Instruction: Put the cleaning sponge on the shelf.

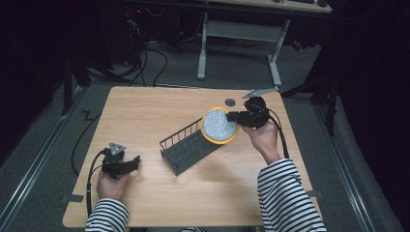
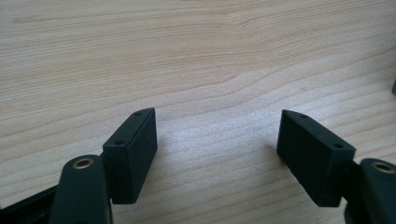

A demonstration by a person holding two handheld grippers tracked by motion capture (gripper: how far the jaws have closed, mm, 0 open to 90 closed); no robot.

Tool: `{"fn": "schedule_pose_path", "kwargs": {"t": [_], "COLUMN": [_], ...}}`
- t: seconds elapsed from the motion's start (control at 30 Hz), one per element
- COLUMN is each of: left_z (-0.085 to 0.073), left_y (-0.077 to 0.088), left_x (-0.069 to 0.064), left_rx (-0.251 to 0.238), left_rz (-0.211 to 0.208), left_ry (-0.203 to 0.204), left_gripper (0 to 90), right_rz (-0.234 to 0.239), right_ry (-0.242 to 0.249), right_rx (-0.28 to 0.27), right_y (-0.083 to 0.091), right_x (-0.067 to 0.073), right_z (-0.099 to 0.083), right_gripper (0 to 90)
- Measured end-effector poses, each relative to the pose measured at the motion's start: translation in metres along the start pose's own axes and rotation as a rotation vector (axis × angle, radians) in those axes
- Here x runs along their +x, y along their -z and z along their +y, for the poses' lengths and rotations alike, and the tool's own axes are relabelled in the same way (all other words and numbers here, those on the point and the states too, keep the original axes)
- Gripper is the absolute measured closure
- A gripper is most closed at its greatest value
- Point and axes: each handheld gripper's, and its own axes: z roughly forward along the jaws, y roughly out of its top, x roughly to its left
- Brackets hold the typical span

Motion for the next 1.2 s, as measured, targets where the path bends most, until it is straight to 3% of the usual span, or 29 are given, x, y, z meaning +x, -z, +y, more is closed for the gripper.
{"fn": "schedule_pose_path", "kwargs": {"t": [0.37, 0.83, 1.2], "left_z": [0.0, 0.0, 0.0], "left_y": [0.0, 0.0, 0.0], "left_x": [0.0, 0.0, 0.0], "left_rx": [0.0, 0.0, 0.0], "left_rz": [0.0, 0.001, 0.001], "left_ry": [0.0, 0.0, 0.0], "left_gripper": [29.4, 29.4, 29.4], "right_rz": [0.009, 0.014, 0.019], "right_ry": [-0.022, -0.028, -0.015], "right_rx": [-0.003, 0.012, 0.033], "right_y": [-0.034, -0.074, -0.089], "right_x": [0.004, 0.009, 0.008], "right_z": [0.019, 0.02, 0.014], "right_gripper": [82.7, 82.5, 81.4]}}
